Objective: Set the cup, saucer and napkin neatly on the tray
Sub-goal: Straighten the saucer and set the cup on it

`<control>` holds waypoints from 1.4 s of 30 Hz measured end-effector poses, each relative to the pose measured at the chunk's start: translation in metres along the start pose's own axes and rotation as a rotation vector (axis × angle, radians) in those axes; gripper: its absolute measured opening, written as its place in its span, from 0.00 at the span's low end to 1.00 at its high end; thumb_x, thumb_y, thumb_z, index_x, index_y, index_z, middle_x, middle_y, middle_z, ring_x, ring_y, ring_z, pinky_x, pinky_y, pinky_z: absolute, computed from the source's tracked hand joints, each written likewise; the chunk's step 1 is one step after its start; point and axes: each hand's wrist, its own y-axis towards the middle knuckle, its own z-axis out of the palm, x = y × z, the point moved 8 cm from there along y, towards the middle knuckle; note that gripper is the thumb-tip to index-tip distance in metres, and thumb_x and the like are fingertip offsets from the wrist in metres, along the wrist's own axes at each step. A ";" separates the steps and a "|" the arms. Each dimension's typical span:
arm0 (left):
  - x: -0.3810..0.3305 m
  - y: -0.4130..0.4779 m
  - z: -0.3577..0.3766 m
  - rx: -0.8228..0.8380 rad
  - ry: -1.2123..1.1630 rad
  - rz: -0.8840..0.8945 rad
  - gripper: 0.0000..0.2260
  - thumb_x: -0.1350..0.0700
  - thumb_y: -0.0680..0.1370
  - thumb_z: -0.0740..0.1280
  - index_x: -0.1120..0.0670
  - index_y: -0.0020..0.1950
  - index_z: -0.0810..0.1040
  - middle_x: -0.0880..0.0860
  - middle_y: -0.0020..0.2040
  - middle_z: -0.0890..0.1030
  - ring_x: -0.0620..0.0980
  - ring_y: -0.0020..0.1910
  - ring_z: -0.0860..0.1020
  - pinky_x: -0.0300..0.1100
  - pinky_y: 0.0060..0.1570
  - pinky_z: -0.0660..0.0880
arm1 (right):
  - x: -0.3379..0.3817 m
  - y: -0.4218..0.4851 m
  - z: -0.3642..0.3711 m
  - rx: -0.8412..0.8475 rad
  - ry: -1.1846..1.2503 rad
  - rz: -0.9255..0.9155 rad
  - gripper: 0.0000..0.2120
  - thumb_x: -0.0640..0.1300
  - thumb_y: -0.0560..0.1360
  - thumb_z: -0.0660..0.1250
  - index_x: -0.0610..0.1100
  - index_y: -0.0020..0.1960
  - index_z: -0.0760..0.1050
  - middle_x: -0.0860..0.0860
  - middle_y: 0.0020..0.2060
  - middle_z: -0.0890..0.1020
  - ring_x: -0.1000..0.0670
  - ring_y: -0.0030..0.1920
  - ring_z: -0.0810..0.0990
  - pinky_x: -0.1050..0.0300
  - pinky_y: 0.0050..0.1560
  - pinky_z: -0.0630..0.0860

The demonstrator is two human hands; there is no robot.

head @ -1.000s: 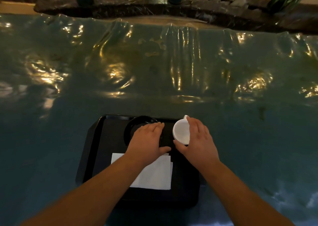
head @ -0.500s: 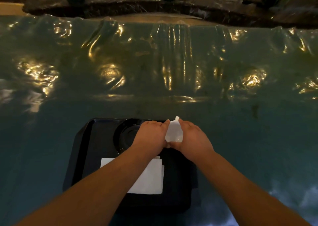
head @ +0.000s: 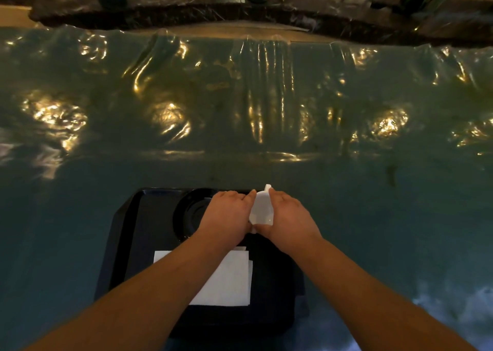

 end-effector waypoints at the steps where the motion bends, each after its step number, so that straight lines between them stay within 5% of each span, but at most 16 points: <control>1: 0.002 -0.001 0.000 0.003 0.002 -0.004 0.41 0.36 0.73 0.72 0.51 0.80 0.61 0.51 0.64 0.81 0.53 0.63 0.77 0.49 0.63 0.69 | 0.002 0.000 0.002 0.004 0.004 0.000 0.53 0.67 0.68 0.76 0.46 0.82 0.57 0.49 0.73 0.73 0.46 0.69 0.73 0.50 0.66 0.72; 17: 0.019 -0.011 -0.003 -0.008 0.031 -0.025 0.42 0.36 0.73 0.72 0.52 0.80 0.60 0.51 0.65 0.80 0.52 0.62 0.77 0.48 0.62 0.70 | 0.026 0.006 0.008 0.040 0.023 -0.037 0.52 0.63 0.70 0.77 0.45 0.83 0.55 0.48 0.75 0.71 0.45 0.71 0.70 0.50 0.70 0.68; 23: 0.020 -0.016 -0.006 -0.003 -0.036 -0.021 0.41 0.36 0.73 0.72 0.52 0.80 0.61 0.51 0.69 0.77 0.54 0.65 0.75 0.51 0.63 0.72 | 0.017 -0.003 0.008 0.045 0.026 -0.041 0.51 0.66 0.71 0.74 0.51 0.83 0.51 0.50 0.81 0.62 0.45 0.76 0.64 0.44 0.74 0.66; 26: 0.026 -0.020 -0.007 0.030 -0.242 -0.054 0.40 0.36 0.72 0.72 0.49 0.79 0.62 0.50 0.72 0.74 0.53 0.68 0.73 0.53 0.64 0.73 | 0.001 -0.016 0.000 -0.089 0.140 0.048 0.44 0.68 0.72 0.71 0.51 0.80 0.59 0.49 0.73 0.70 0.45 0.70 0.71 0.46 0.65 0.73; 29: 0.039 -0.022 -0.007 -0.010 -0.444 -0.179 0.34 0.37 0.74 0.70 0.46 0.78 0.66 0.50 0.72 0.74 0.52 0.68 0.73 0.50 0.64 0.73 | -0.023 -0.023 -0.004 -0.133 0.226 0.211 0.27 0.65 0.78 0.65 0.50 0.70 0.71 0.51 0.55 0.82 0.49 0.52 0.82 0.51 0.47 0.79; 33: 0.043 -0.016 -0.003 0.004 -0.453 -0.258 0.17 0.41 0.80 0.65 0.44 0.66 0.78 0.49 0.57 0.83 0.49 0.52 0.79 0.47 0.49 0.77 | -0.031 -0.024 0.010 -0.048 0.269 0.316 0.11 0.58 0.82 0.63 0.52 0.49 0.77 0.54 0.37 0.82 0.54 0.37 0.81 0.50 0.39 0.82; 42: 0.047 -0.013 0.008 0.096 -0.413 -0.412 0.08 0.44 0.81 0.66 0.45 0.55 0.80 0.45 0.40 0.79 0.45 0.38 0.77 0.42 0.34 0.69 | -0.037 -0.009 0.021 0.088 0.505 0.470 0.09 0.51 0.83 0.67 0.46 0.48 0.77 0.50 0.34 0.86 0.51 0.30 0.85 0.57 0.28 0.82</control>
